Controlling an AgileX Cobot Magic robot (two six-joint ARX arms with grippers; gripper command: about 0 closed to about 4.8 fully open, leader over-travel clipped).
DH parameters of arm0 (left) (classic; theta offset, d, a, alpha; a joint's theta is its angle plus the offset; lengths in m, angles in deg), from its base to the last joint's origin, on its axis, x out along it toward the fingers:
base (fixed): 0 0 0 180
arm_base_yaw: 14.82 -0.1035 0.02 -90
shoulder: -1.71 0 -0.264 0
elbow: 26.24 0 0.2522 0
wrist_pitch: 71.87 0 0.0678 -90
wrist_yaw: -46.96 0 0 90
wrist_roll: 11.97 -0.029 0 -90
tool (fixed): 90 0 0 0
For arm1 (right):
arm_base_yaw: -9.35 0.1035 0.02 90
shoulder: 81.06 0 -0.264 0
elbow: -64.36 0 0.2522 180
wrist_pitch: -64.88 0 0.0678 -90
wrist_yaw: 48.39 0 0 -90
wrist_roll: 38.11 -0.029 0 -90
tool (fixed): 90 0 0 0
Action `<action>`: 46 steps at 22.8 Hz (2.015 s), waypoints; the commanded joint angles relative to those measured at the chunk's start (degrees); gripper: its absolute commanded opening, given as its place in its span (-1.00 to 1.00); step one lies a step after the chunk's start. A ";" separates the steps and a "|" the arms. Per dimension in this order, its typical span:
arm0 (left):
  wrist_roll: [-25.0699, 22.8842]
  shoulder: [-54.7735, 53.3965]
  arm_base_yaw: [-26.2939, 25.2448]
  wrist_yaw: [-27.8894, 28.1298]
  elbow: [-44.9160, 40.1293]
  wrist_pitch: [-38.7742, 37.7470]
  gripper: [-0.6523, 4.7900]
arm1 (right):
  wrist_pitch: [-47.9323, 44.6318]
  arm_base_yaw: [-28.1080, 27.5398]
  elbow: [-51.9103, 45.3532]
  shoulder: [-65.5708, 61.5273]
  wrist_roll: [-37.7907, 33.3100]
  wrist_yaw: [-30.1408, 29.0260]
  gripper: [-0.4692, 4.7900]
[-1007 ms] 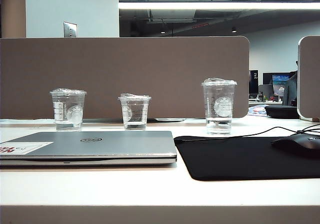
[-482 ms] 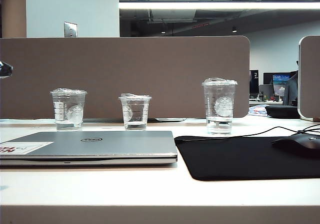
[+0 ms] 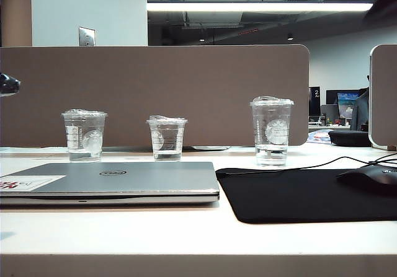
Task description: Pick up the coffee cup on the right and place it on the right side of the laptop.
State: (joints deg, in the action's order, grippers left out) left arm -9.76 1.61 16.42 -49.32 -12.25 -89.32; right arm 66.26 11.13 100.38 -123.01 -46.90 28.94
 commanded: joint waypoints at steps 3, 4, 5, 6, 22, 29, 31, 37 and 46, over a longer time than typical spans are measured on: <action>-0.11 0.02 3.39 -0.17 0.20 0.70 -0.78 | -11.34 1.81 10.97 -29.79 12.57 -2.10 1.00; -0.13 0.02 3.82 -0.13 0.20 0.72 -0.78 | -12.57 2.21 12.92 -34.34 12.87 -2.08 1.00; -0.11 0.02 4.15 -0.15 0.20 0.66 -0.78 | -13.86 2.60 14.71 -38.36 12.98 -2.10 1.00; -0.11 0.02 4.48 -0.17 0.20 0.59 -0.78 | -15.32 2.91 16.37 -42.10 12.98 -2.05 1.00; -0.11 0.02 5.07 -0.17 0.20 0.55 -0.78 | -33.75 3.32 43.06 -82.29 12.83 -2.78 1.00; -0.11 0.02 5.09 -0.17 0.20 0.52 -0.78 | -38.47 3.32 45.27 -85.66 11.78 -4.46 1.00; -0.11 0.02 5.09 -0.17 0.20 0.55 -0.78 | -38.42 3.39 48.00 -87.67 11.78 -6.49 1.00; -0.11 0.02 5.09 -0.17 0.20 0.52 -0.78 | -37.27 3.74 53.83 -91.93 11.37 -5.29 1.00; -0.11 0.02 5.09 -0.17 0.20 0.52 -0.78 | -37.13 4.39 55.67 -93.37 8.74 -3.78 1.00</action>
State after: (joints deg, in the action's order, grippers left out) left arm -9.76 1.63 21.54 -49.43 -12.23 -89.34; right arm 30.07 15.15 155.68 -216.80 -37.75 24.46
